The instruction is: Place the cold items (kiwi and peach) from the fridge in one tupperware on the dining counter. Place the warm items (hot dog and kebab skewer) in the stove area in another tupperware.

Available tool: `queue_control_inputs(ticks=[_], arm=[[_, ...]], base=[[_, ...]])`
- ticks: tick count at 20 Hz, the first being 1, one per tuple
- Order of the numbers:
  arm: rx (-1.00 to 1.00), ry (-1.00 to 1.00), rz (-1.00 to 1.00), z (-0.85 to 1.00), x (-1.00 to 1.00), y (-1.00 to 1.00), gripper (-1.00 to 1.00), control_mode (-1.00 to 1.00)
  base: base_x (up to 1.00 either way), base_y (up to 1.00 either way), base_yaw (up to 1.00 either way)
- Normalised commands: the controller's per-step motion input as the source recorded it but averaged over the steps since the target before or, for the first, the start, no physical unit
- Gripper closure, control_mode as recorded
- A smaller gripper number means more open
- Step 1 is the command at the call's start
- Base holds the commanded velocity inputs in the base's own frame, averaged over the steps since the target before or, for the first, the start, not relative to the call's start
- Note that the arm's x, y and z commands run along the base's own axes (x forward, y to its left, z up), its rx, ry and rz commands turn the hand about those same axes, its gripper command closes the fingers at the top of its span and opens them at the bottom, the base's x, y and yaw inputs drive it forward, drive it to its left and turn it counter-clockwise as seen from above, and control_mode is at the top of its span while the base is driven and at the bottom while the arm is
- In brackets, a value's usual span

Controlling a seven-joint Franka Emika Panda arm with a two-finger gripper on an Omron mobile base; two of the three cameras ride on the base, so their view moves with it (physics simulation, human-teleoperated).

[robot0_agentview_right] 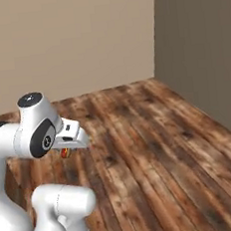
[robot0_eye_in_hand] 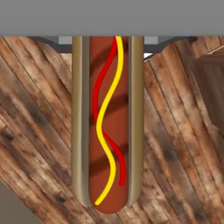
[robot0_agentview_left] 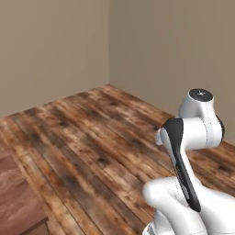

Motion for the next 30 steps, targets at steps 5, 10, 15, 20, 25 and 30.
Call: queue_control_inputs(ticks=[5,10,15,20,25,30], arm=[[0.00,0.00,0.00,0.00,0.00,0.00,1.00,1.00],[0.00,0.00,0.00,0.00,0.00,0.00,1.00,1.00],[0.00,0.00,0.00,0.00,0.00,0.00,1.00,1.00],[0.00,0.00,0.00,0.00,0.00,0.00,1.00,1.00],[0.00,0.00,0.00,0.00,0.00,0.00,1.00,1.00],[0.00,0.00,0.00,0.00,0.00,0.00,1.00,1.00]], base=[[1.00,-0.16,0.71],[0.71,-0.19,0.80],[0.65,-0.14,0.76],[0.85,-0.51,0.52],[0.97,-1.00,0.17],[0.96,-1.00,0.16]])
